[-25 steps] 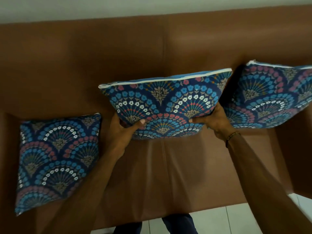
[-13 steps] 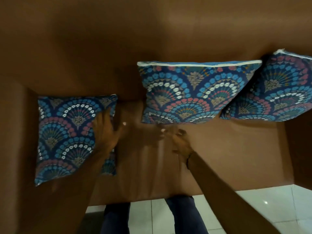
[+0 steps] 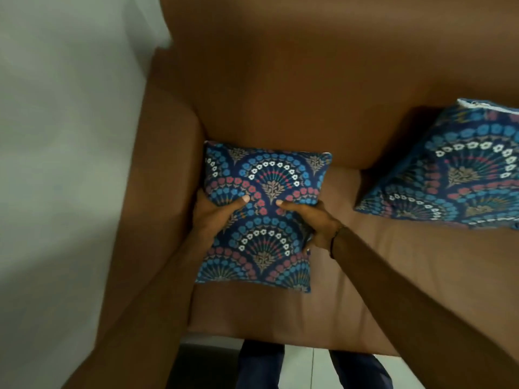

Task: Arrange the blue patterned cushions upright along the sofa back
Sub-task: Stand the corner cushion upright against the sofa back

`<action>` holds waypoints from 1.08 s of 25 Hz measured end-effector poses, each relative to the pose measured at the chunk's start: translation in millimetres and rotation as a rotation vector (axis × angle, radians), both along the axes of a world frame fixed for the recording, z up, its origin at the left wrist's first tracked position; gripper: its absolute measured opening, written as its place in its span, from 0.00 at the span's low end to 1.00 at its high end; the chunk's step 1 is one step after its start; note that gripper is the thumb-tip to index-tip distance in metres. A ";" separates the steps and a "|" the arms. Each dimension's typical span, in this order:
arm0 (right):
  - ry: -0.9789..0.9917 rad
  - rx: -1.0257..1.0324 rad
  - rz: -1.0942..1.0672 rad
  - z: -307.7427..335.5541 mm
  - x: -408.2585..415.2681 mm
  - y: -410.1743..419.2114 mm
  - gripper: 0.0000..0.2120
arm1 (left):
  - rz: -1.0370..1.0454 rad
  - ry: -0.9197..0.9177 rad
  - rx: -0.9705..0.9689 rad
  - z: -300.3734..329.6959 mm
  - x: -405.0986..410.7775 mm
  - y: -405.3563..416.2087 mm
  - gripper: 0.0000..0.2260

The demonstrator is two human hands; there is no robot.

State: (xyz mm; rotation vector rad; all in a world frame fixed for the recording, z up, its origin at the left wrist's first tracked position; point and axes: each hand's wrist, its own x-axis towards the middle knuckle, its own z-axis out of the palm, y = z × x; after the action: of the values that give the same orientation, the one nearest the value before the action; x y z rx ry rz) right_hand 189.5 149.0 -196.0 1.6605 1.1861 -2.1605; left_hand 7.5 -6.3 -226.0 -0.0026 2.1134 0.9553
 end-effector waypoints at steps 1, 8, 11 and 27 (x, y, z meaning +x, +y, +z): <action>0.016 0.043 -0.040 1.4 1.4 -1.6 0.13 | 0.027 0.003 0.072 2.8 -1.9 -3.2 0.50; 0.292 0.555 -0.251 21.1 -20.8 32.0 0.41 | -0.044 0.228 0.420 49.4 -39.6 22.0 0.53; 0.265 0.584 -0.177 18.9 -37.1 42.3 0.42 | -0.192 0.149 0.363 50.3 -64.8 38.0 0.53; 0.280 0.518 -0.018 28.3 -32.4 55.6 0.50 | -0.056 0.198 0.162 50.2 -37.9 26.0 0.52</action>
State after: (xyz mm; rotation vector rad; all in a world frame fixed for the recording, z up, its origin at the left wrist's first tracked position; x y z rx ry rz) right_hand 157.0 204.6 -167.7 1.5628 1.9521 -2.2831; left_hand -30.3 19.7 -175.8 0.2406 2.1961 1.1296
